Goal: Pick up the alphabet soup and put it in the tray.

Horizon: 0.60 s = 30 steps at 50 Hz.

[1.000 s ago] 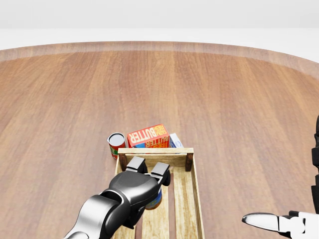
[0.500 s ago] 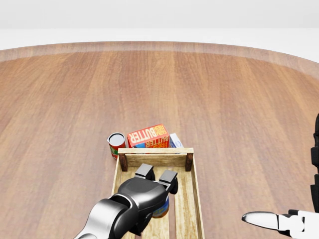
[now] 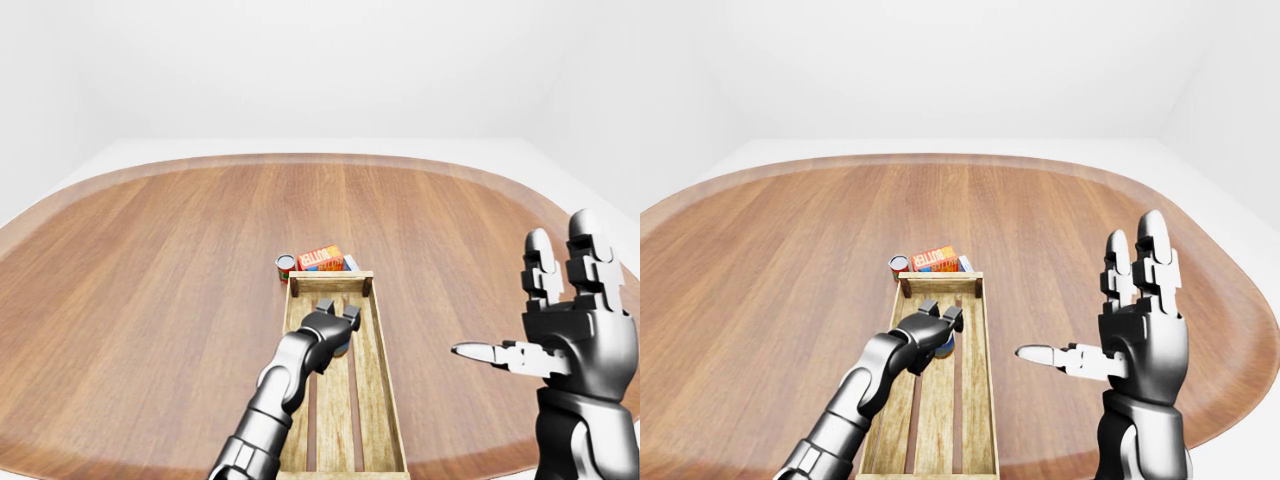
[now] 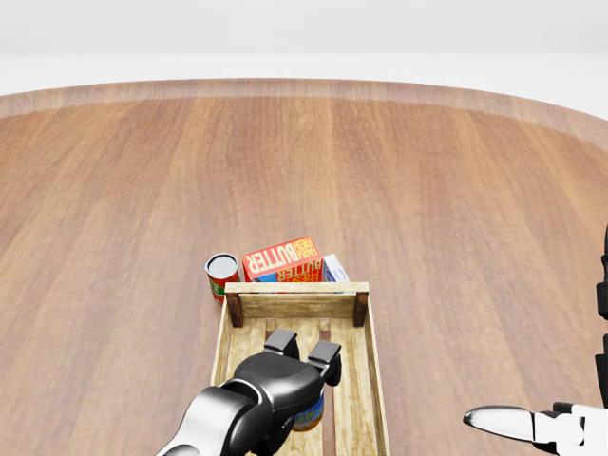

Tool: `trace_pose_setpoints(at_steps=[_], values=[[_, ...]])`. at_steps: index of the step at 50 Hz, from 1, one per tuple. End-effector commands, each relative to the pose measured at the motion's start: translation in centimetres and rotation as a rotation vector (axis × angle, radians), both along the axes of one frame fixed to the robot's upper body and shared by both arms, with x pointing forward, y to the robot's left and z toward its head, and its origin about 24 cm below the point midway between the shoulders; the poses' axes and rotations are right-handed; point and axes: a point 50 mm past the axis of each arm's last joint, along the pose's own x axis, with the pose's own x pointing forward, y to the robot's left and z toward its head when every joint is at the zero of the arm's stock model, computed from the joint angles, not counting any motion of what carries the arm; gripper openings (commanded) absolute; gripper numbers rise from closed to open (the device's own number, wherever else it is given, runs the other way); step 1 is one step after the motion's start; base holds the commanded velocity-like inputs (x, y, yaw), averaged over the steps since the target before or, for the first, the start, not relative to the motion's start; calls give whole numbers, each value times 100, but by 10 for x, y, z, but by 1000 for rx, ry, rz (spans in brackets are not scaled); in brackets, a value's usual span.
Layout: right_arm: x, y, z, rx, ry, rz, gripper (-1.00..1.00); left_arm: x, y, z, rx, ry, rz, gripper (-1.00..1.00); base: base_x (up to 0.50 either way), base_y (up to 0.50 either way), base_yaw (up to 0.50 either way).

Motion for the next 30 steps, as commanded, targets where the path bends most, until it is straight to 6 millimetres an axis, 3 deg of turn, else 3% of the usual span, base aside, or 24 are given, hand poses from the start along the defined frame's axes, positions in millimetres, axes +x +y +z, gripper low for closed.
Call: trace_pose_setpoints(at_steps=[1,11,12,13,14,30], values=[[-1,1,1,-1,-3,2,100,4,0,-3,11,-21,7,-100,0,0,0],[-1,1,1,-2,-5,1,100,10,0,-4,11,-32,15,-94,0,0,0],[-1,1,1,-2,-5,1,100,10,0,-4,9,-36,15,-66,0,0,0],[-1,1,1,-2,-6,1,100,10,-1,-4,6,-40,16,0,0,0,0],[-1,0,1,-2,-7,0,100,11,-2,-5,4,-36,15,100,0,0,0],[3,3,-1,-2,7,13,100,13,0,2,-4,-37,17,100,0,0,0]])
